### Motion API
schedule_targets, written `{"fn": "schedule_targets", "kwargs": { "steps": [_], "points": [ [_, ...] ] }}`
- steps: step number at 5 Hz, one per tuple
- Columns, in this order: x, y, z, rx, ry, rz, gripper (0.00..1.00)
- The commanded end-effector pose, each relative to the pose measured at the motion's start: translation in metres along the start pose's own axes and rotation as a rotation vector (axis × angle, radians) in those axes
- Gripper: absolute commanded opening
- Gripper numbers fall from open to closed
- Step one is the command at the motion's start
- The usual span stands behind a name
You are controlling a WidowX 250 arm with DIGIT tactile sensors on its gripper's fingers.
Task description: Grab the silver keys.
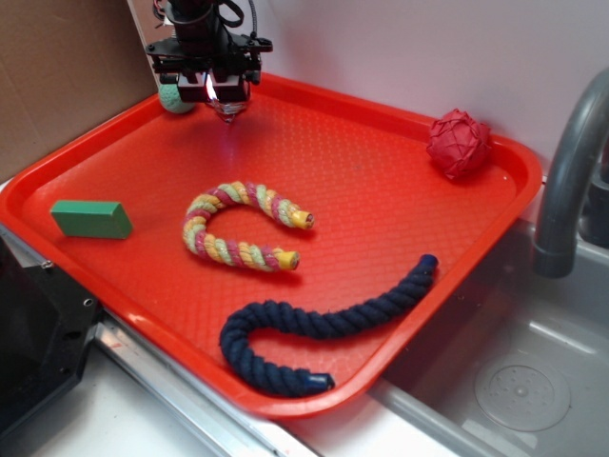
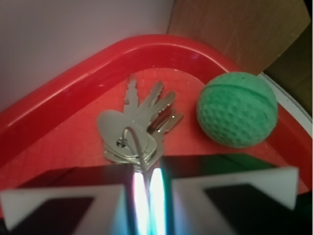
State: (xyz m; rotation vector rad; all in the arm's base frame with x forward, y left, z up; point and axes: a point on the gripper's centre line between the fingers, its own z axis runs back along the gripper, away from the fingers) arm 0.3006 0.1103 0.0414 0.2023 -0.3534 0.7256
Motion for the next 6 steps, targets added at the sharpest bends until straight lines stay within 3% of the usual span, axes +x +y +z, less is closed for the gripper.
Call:
{"fn": "schedule_targets", "kwargs": {
  "steps": [1,2,3,4,5,6],
  "points": [
    [0.017,0.011,0.022,-0.038,-0.024,0.004,0.00],
    [0.010,0.028,0.075,-0.149,0.178,-0.114,0.00],
    [-0.018,0.046,0.137,-0.319,0.244,-0.214,0.00],
    [-0.028,0.071,0.191,-0.438,0.266,-0.320,0.00],
    [-0.016,0.079,0.238,-0.506,0.260,-0.433,0.00],
    [-0.002,0.067,0.277,-0.465,0.236,-0.499,0.00]
  ]
}}
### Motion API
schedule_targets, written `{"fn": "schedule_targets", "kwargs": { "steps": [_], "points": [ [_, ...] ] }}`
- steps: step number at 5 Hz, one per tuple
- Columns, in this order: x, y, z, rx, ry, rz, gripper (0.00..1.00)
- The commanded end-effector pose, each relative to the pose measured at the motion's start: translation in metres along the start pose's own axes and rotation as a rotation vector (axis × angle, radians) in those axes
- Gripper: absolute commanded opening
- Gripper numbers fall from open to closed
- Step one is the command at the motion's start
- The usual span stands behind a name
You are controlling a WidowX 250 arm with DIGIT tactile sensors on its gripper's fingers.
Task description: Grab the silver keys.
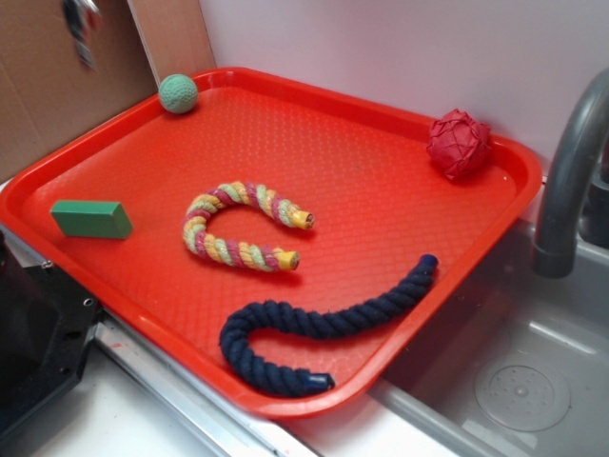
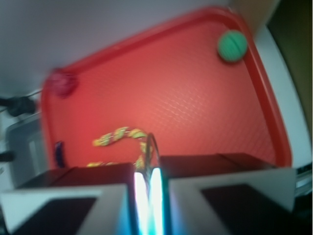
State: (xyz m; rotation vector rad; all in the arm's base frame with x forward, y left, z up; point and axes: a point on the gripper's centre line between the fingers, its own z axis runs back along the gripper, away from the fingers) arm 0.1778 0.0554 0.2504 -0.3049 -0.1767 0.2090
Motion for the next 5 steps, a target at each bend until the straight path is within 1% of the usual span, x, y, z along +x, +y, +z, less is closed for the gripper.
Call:
{"fn": "schedule_targets", "kwargs": {
  "steps": [1,2,3,4,5],
  "points": [
    [0.025,-0.007,0.038,0.095,-0.026,-0.097,0.00],
    [0.035,-0.026,0.008,0.165,0.010,-0.129,0.00],
    [0.039,-0.036,-0.018,0.213,0.054,-0.158,0.00],
    [0.039,-0.043,-0.025,0.199,0.086,-0.205,0.00],
    [0.039,-0.044,-0.025,0.198,0.109,-0.231,0.00]
  ]
}}
